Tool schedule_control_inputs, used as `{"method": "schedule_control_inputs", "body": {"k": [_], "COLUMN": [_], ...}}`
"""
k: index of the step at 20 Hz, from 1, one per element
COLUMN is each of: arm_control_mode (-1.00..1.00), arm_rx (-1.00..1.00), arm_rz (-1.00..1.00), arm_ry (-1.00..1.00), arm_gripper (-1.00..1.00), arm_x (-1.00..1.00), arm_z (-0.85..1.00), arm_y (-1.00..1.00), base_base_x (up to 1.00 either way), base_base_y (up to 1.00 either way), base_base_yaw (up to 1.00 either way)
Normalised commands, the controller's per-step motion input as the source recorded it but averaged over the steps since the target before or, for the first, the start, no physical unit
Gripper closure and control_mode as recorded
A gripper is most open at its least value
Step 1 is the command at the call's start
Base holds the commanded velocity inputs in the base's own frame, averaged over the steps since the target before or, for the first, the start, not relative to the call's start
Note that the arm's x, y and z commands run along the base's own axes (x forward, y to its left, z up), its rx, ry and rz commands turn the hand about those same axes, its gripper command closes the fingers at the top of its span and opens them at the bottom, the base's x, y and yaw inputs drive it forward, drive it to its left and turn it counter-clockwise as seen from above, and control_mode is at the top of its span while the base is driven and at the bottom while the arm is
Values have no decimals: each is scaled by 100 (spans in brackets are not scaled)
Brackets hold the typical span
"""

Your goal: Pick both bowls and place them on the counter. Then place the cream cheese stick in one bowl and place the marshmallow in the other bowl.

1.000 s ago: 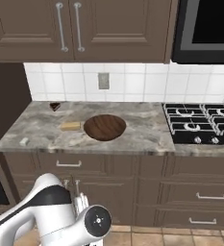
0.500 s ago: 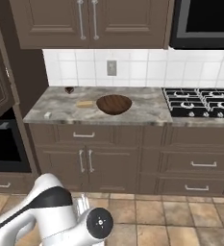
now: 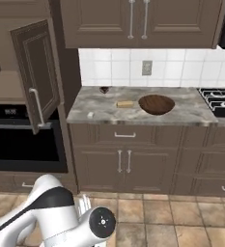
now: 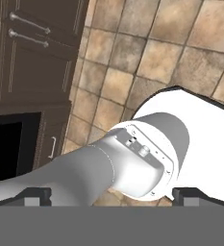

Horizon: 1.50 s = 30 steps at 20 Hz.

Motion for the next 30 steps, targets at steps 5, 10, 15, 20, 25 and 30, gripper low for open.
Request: {"method": "schedule_control_inputs", "body": {"k": [5,10,15,20,25,30], "arm_control_mode": [100,100,100,100,100,100], "arm_rx": [0,0,0,0,0,0], "arm_rz": [0,0,0,0,0,0], "arm_ry": [0,0,0,0,0,0], "arm_gripper": [-100,-100,-100,-100,-100,-100], "arm_x": [0,0,0,0,0,0], "arm_z": [0,0,0,0,0,0], "arm_y": [0,0,0,0,0,0], "base_base_x": [-36,-32,4,35,47,45], "base_base_y": [77,70,89,77,45,23], "base_base_yaw": [1,2,1,1,4,7]}}
